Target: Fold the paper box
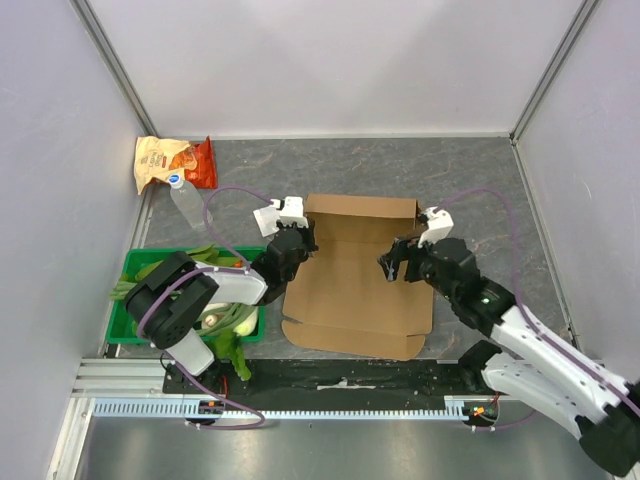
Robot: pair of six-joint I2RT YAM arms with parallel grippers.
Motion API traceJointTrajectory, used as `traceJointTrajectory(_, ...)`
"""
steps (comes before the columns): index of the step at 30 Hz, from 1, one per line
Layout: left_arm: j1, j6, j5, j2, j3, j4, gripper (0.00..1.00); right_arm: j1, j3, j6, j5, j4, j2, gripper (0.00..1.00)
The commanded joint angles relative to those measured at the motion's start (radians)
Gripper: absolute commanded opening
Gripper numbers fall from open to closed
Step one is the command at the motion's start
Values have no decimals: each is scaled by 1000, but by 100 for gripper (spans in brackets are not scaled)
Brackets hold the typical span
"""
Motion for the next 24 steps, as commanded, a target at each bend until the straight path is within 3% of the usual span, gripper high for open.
traceJointTrajectory(1, -8, 35, 11, 20, -9, 59, 2, 2, 137, 0, -22, -236, -184, 90)
traceJointTrajectory(3, -8, 37, 10, 23, -7, 60, 2, 0, 220, 29, 73, -336, -212, 92)
traceJointTrajectory(7, -7, 43, 6, 28, -7, 60, 2, 0, 404, 365, 731, -822, -132, 93)
traceJointTrajectory(12, -8, 46, 5, 33, -6, 62, 2, -70, 446, 408, 956, -853, -7, 86)
traceJointTrajectory(13, -7, 46, 8, 33, -4, 60, 2, -161, 443, 367, 938, -810, 58, 88)
traceJointTrajectory(14, -6, 46, 9, 34, -4, 59, 2, -220, 424, 178, 801, -733, 77, 89)
traceJointTrajectory(15, -8, 46, 11, 33, -4, 60, 2, -277, 395, 91, 701, -557, 85, 90)
traceJointTrajectory(16, -7, 47, 8, 34, -4, 60, 2, -384, 340, 13, 583, -483, 93, 92)
traceJointTrajectory(17, -8, 47, 8, 36, -1, 59, 2, -426, 323, -106, 352, -433, 100, 92)
traceJointTrajectory(21, -8, 58, 2, 34, 3, 56, 2, -449, 277, -228, 110, -345, 157, 90)
traceJointTrajectory(24, -8, 61, 0, 39, 9, 53, 2, -443, 190, -259, -33, -214, 115, 84)
